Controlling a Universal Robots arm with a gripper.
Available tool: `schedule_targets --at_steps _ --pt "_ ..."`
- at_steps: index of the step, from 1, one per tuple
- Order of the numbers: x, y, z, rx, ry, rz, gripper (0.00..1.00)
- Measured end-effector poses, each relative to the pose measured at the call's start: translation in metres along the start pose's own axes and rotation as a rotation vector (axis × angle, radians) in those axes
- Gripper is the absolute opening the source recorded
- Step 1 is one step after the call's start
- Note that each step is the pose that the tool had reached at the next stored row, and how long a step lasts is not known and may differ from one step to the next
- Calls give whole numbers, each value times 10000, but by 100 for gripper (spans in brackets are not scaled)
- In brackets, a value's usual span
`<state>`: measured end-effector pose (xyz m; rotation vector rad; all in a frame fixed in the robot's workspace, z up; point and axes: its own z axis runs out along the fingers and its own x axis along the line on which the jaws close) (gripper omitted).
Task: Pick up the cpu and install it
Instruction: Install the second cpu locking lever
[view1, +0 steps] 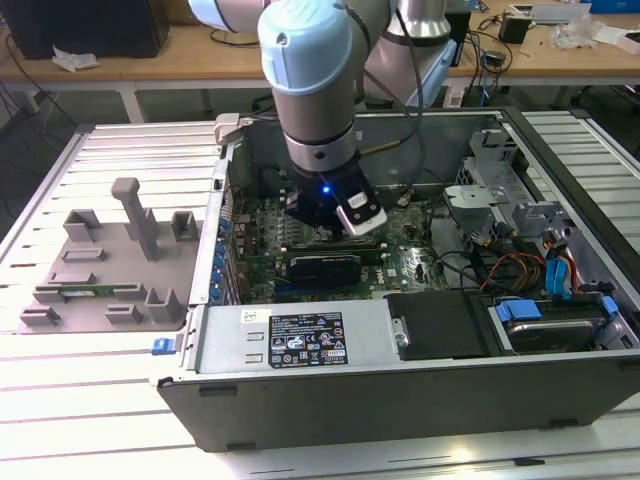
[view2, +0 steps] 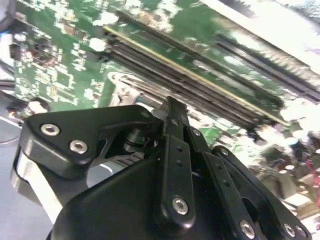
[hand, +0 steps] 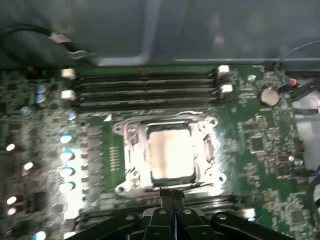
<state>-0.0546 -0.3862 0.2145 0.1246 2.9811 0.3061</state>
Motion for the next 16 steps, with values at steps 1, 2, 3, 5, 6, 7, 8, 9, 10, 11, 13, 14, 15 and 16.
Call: schedule_targets --at_steps 1,2,3,5,6,7,8,9,10,11,13,14,15,16 --pt "-26 53 14 17 1 -2 11" --pt "-35 96 25 27 -2 -4 11" --pt "-37 137 35 39 -2 -6 11" --pt "-30 289 60 164 -9 -26 11" --pt "-31 335 51 295 -15 -44 11" --pt "-35 359 33 432 -6 -61 11" --pt "-38 378 17 555 3 -76 11" --pt "-39 388 8 632 8 -85 11" --pt "-40 390 8 664 8 -91 11" --pt "-40 391 8 667 8 -92 11" --pt "-40 391 8 682 7 -93 11" --pt "-40 392 8 691 6 -95 11" --pt "-40 392 8 694 6 -95 11" --pt "-40 392 8 694 6 -95 11"
